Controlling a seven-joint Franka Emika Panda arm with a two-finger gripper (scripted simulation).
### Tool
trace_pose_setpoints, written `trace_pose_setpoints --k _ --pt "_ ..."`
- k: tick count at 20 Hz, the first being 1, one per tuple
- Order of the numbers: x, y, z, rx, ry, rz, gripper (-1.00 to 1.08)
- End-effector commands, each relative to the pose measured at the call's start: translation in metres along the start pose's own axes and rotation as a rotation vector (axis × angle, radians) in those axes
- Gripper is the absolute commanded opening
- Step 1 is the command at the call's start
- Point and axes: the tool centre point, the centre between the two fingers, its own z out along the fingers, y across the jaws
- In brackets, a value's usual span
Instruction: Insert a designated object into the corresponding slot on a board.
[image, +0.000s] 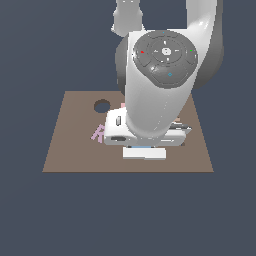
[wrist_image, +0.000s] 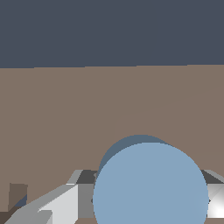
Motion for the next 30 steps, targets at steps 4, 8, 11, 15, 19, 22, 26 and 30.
trace_pose_setpoints --k 4,8,11,15,19,22,26,30 --pt "0.0 0.0 0.0 0.0 0.0 0.0 -1.0" --pt "0.0 0.001 0.0 0.0 0.001 0.009 -1.0" --pt "0.0 0.005 0.0 0.0 0.001 0.036 -1.0" --pt "-0.001 0.014 -0.001 0.0 0.001 0.099 -1.0" --pt "-0.003 0.027 -0.001 0.0 0.001 0.195 -1.0" --pt "-0.006 0.04 -0.002 0.0 0.001 0.288 -1.0" --pt "-0.013 0.06 -0.003 0.0 0.001 0.44 -1.0" --pt "-0.026 0.082 -0.004 0.0 0.001 0.62 -1.0"
